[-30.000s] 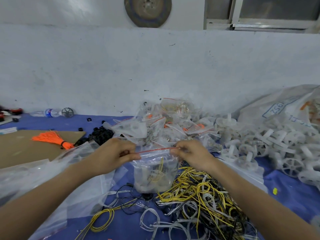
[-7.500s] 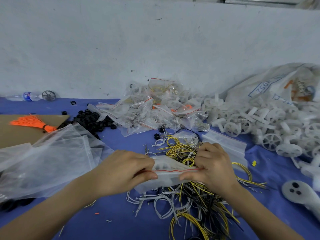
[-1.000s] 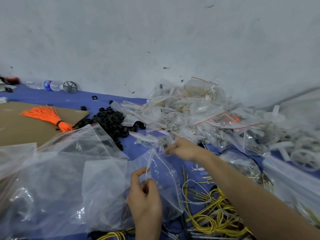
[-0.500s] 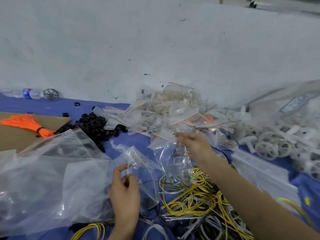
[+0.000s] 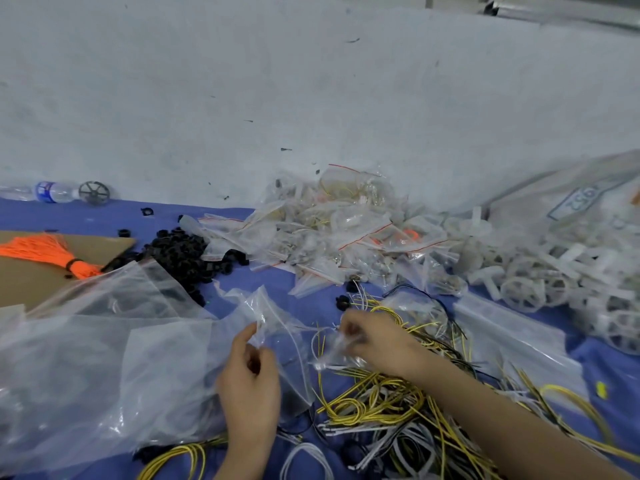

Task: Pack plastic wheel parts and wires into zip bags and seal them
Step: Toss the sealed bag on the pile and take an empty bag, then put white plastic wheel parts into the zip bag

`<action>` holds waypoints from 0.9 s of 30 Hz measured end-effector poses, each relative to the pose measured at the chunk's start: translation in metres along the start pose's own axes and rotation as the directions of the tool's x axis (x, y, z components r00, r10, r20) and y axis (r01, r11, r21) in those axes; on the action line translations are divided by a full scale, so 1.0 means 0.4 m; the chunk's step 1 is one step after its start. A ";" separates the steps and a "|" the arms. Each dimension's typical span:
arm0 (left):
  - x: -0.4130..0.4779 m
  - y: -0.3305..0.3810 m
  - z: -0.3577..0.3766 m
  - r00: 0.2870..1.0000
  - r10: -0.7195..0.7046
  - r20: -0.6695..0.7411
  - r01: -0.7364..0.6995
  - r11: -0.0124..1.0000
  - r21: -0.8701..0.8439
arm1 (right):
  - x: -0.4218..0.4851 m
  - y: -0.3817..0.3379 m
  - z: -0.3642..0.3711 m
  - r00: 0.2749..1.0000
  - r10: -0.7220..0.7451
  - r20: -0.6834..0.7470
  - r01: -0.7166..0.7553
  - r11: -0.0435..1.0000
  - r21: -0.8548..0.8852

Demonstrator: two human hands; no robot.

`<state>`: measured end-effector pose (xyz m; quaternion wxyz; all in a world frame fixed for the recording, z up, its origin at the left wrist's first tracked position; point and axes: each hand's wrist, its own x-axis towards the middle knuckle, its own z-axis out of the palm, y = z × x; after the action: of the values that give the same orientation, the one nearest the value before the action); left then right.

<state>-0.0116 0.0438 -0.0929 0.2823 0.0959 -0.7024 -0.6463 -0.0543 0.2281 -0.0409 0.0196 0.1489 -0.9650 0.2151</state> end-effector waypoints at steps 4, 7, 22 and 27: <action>-0.015 0.005 0.001 0.999 0.035 -0.003 -0.035 0.999 0.009 | -0.016 -0.080 -0.057 0.972 0.172 -0.160 0.027 0.595 0.804; -0.030 0.017 0.004 0.996 0.084 0.005 -0.084 0.996 0.007 | -0.025 -0.180 -0.061 0.994 -0.016 0.110 -0.110 -0.047 0.993; -0.027 0.036 -0.014 0.952 0.291 -0.096 -0.295 0.955 -0.027 | -0.007 -0.225 0.036 0.994 -0.063 0.084 0.069 0.995 -0.066; -0.074 0.040 0.008 0.904 0.408 0.132 -0.419 0.905 0.073 | -0.021 -0.234 0.031 0.990 -0.019 0.143 0.064 0.947 -0.315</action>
<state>0.0148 0.0636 -0.0855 0.3673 -0.0782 -0.7531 -0.5401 -0.0185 0.1443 -0.0148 -0.0189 0.1785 -0.9827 0.0451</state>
